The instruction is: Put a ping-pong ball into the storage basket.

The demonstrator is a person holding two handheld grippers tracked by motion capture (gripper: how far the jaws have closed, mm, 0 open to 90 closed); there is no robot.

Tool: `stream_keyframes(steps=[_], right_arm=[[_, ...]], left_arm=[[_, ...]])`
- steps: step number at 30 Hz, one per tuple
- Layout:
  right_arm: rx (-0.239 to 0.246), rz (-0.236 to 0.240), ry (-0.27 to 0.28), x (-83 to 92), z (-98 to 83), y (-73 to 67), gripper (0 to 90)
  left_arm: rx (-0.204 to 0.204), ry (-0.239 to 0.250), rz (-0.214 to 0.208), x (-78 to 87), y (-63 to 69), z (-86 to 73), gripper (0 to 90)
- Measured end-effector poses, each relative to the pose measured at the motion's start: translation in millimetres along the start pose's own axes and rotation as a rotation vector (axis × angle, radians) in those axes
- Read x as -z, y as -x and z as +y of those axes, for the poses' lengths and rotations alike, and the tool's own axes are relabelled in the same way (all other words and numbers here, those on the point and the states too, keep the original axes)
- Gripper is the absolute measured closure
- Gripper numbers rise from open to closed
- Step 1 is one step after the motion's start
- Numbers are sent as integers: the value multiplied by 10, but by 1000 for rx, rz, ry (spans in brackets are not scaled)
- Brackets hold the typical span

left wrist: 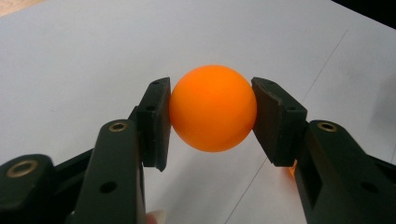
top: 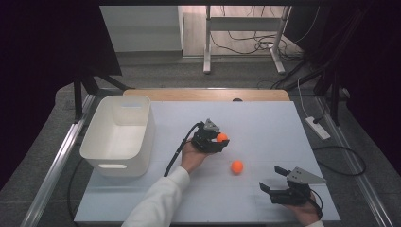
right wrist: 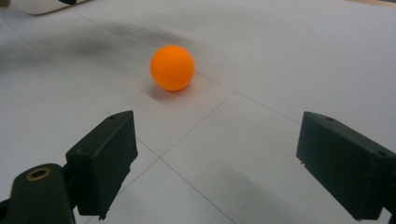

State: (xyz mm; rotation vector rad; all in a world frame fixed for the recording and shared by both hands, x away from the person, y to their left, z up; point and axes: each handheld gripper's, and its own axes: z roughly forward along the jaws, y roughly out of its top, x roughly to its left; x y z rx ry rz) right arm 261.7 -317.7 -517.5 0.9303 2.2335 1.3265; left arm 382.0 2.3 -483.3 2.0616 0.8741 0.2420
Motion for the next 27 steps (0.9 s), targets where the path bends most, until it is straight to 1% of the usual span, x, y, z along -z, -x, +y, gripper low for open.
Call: stream_keyframes(steps=[8,14,18,21,27], right_arm=[[-2,-2,-1,1,0,-2,122],[1,-3,0,-6,3,-9,122],[-1,-5,-1,-3,1,-8,122],[-3,-6,-1,-2,0,-5,122],[0,-7,-4,-5,0,-7,123]], left_arm=[[0,14,-3,72,9,5,512],[-9,18,-2,110,16,10,512],[-5,29,-3,149,18,9,511],[-8,41,-3,196,24,9,511],[-12,50,-6,247,36,-2,512]])
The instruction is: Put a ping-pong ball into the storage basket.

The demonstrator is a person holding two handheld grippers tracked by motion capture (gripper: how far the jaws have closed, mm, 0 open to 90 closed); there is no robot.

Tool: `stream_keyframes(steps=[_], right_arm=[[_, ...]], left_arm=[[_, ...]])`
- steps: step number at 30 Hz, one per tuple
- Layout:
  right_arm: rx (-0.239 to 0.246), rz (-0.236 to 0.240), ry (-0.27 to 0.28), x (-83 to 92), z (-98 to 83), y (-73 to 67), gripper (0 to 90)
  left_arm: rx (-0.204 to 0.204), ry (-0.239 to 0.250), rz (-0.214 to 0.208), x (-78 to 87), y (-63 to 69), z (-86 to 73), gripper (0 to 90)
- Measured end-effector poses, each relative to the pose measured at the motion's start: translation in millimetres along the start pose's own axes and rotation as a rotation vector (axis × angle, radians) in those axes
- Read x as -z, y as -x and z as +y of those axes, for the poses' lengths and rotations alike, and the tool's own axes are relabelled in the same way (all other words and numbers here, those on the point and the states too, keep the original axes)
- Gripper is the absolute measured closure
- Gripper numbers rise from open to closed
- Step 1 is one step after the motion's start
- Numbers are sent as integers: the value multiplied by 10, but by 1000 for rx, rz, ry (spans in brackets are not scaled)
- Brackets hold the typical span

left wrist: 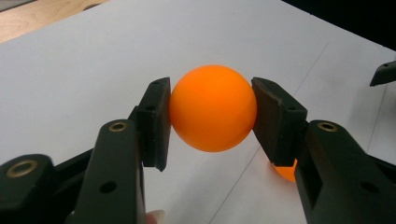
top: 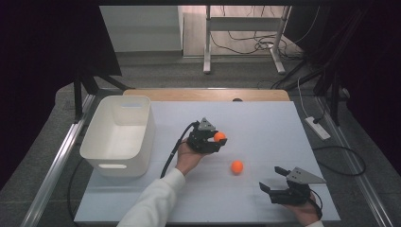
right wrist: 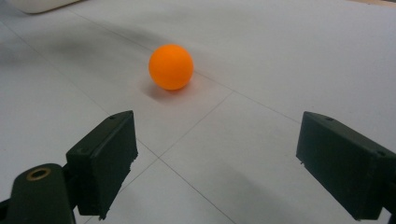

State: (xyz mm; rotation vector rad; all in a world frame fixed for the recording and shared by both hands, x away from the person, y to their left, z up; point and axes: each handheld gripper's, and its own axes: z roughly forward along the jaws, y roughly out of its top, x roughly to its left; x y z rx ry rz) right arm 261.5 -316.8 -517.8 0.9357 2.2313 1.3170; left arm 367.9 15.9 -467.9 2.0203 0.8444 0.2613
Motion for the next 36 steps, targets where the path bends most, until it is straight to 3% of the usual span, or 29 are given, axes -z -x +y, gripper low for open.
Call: stream_keyframes(steps=[22,36], right_arm=[[3,-12,11,-1,12,-7,124],[2,-16,17,17,5,8,127]], left_arm=[[-23,30,26,369,28,19,511],[-2,73,21,494,-9,78,510]])
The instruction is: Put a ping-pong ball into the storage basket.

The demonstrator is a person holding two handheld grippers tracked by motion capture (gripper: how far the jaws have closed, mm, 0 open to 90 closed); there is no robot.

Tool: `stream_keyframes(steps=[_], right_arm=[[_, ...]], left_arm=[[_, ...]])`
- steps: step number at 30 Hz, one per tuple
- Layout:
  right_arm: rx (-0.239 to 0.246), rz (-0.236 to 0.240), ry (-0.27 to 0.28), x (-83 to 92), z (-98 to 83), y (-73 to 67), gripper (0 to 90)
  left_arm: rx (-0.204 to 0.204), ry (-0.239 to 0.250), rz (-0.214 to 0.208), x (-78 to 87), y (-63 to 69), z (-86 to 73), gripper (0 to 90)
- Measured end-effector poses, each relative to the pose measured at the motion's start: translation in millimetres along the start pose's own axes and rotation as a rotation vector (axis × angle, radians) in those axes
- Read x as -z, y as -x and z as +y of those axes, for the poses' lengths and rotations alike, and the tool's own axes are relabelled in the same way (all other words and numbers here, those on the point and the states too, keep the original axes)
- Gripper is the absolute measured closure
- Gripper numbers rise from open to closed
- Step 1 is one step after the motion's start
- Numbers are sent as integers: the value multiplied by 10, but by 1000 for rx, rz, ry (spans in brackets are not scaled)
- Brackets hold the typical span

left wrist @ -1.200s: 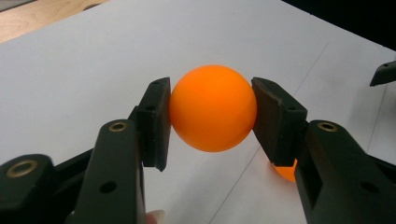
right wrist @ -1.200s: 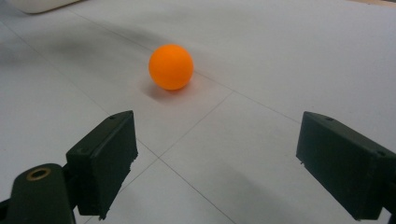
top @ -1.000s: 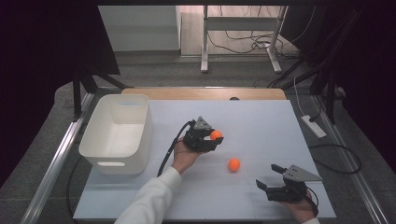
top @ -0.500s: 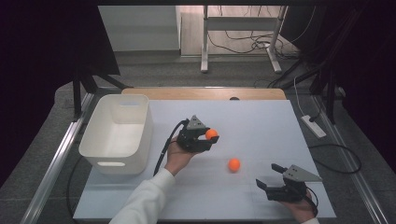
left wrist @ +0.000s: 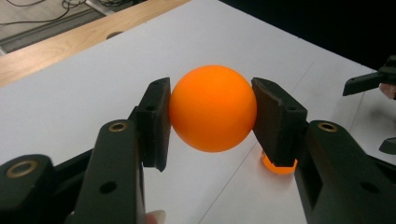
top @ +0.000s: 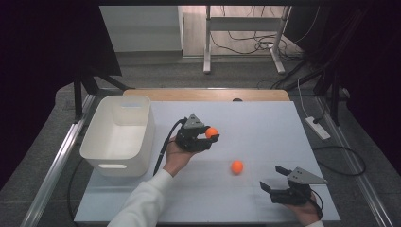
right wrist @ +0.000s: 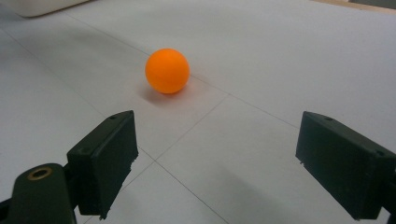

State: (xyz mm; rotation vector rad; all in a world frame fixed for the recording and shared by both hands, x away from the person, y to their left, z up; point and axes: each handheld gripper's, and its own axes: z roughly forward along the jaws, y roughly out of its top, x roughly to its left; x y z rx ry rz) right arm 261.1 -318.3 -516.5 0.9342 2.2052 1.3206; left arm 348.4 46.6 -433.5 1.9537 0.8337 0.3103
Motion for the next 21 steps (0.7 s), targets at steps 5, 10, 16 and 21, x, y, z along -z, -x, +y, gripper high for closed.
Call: stream_keyframes(steps=[5,10,16,21], right_arm=[[1,-4,-2,-3,-1,2,128],[0,-7,-1,0,-2,3,128],[-1,-6,-1,-2,-3,6,128],[0,-7,-2,-4,-3,4,128]], left_arm=[[2,7,-6,44,-1,27,510],[-3,18,0,113,-19,60,510],[-4,29,12,220,-61,119,511],[1,41,12,277,-77,146,511]])
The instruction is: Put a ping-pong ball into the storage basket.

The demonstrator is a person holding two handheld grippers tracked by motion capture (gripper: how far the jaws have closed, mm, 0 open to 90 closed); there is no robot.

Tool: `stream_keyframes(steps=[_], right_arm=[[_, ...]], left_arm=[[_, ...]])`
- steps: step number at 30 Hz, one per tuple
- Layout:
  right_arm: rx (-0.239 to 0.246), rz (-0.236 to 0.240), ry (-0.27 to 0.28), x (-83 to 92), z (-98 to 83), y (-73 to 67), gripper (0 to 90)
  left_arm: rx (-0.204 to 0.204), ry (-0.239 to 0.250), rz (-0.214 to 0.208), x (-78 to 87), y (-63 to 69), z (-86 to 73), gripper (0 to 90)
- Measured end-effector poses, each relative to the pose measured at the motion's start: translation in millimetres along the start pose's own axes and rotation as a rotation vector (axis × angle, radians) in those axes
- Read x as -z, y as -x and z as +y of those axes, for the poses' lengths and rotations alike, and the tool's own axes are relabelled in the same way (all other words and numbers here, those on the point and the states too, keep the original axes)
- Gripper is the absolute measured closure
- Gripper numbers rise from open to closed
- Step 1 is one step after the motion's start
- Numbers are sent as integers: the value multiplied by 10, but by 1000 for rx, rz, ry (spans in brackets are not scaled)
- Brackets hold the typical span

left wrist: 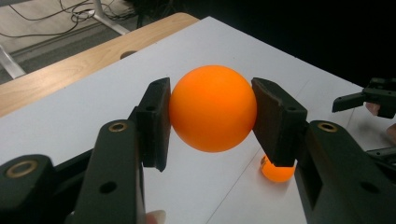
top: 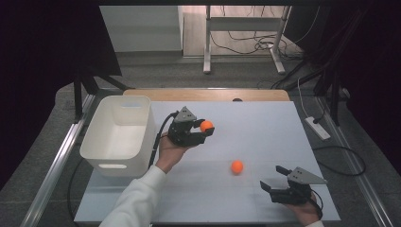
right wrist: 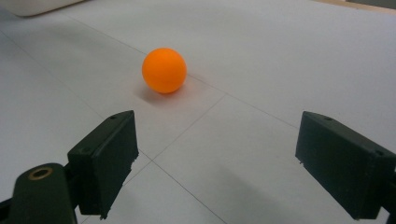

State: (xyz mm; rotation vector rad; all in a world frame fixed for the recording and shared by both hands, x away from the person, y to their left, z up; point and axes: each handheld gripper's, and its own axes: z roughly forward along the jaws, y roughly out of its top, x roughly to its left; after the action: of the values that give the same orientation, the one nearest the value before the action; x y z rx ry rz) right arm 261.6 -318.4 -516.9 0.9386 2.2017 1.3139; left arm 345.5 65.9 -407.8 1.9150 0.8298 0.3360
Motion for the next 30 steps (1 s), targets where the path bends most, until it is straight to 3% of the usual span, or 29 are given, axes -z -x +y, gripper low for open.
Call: stream_keyframes(steps=[30], right_arm=[[2,-2,1,3,1,2,128]], left_arm=[[5,45,70,307,-162,98,510]])
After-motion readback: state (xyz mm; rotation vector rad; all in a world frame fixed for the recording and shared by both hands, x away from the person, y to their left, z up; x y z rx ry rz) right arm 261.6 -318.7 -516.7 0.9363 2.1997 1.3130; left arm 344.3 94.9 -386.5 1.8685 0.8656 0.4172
